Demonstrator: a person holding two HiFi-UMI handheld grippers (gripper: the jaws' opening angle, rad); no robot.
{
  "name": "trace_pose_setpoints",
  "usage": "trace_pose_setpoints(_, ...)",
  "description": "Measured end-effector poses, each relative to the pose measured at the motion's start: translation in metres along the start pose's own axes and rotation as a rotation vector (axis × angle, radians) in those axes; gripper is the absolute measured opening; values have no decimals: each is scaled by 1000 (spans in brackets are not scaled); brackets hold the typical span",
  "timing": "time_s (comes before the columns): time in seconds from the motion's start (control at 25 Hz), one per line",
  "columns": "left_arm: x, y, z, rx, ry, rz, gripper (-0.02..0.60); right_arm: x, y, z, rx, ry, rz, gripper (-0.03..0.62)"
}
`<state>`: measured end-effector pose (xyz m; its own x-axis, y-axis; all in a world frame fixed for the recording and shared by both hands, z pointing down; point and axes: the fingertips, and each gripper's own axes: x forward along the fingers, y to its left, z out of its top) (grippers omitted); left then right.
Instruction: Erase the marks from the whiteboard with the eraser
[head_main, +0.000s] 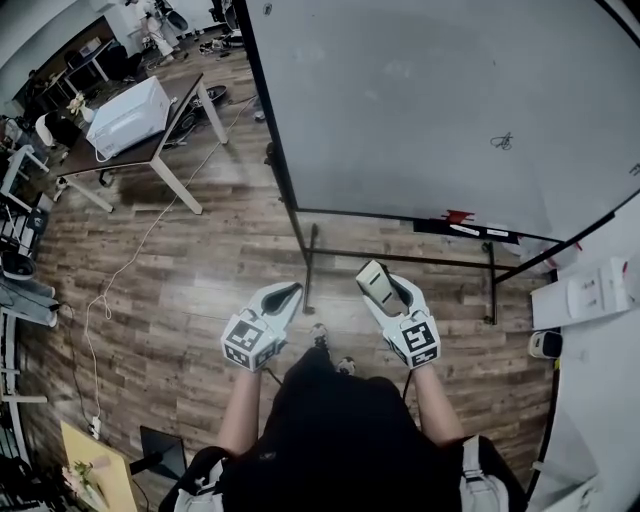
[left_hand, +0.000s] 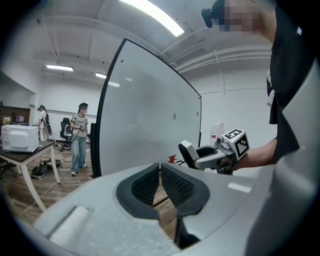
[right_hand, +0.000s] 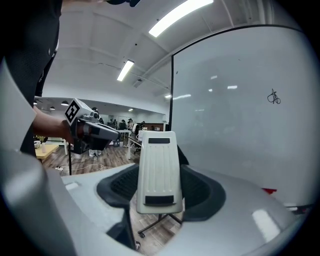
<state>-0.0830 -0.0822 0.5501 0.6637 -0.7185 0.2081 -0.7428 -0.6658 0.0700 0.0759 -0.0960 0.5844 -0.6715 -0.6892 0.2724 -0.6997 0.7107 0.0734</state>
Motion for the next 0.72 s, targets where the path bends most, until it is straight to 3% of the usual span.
trace_pose_setpoints(0.72, 1, -38, 5, 31, -12, 2, 23, -39, -9, 6, 28, -64, -17, 259)
